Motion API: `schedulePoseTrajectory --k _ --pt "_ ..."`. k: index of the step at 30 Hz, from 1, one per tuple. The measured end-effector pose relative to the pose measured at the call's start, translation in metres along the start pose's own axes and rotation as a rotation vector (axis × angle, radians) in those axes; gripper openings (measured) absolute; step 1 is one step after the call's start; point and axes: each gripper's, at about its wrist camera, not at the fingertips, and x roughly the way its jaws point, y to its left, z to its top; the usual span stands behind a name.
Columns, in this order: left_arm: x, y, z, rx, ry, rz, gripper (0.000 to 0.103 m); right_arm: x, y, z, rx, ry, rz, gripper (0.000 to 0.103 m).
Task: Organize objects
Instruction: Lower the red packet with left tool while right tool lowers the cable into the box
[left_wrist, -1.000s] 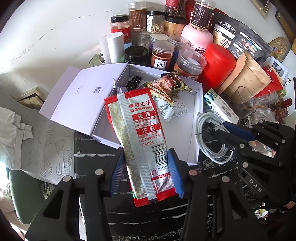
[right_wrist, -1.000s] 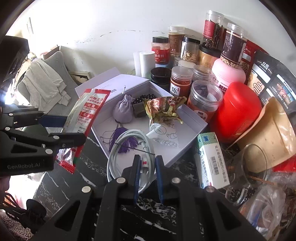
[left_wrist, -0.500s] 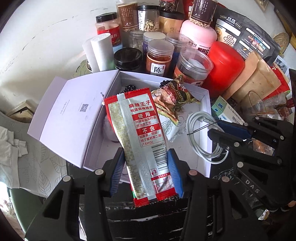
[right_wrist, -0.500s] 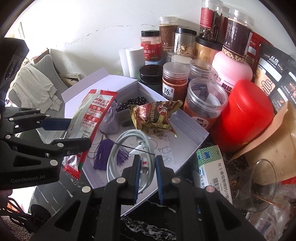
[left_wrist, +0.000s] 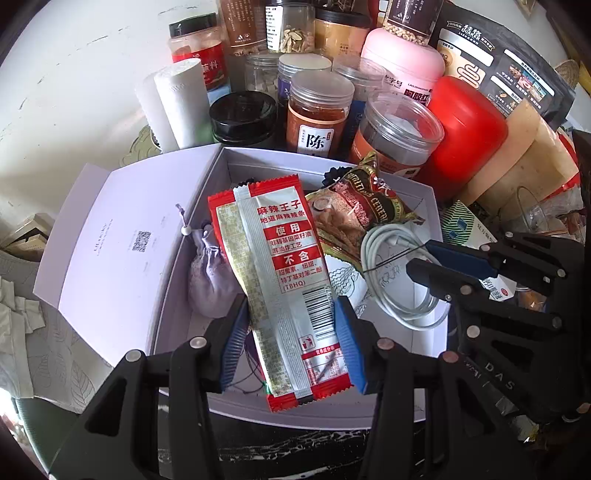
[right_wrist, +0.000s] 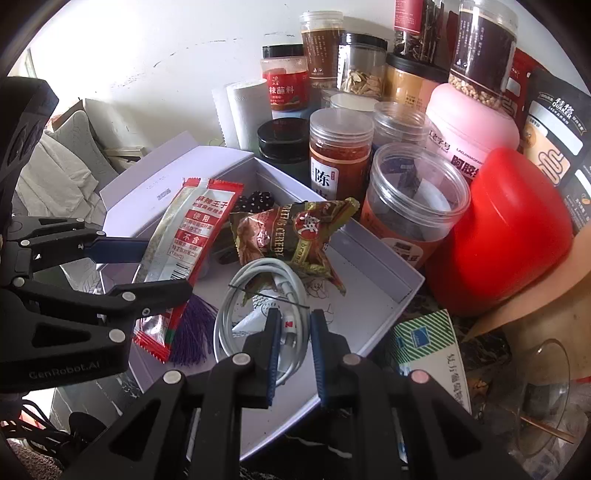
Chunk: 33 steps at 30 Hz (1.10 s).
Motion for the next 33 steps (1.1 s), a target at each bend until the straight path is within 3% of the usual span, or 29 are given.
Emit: schedulePoseTrajectory --k 12,24,33 --pt "0.030 0.007 -0.005 -0.020 0.039 -0.011 0.045 0.021 0.001 -0.006 0.011 0.019 0.012 0.015" --pt "0.054 0.007 -0.030 -0.038 0.108 -0.046 0.045 0.029 0.009 -0.023 0.001 0.059 0.020 0.015" --pt "0.063 0.008 -0.033 -0.021 0.112 -0.054 0.046 0.039 0.016 -0.028 -0.012 0.080 0.028 0.015"
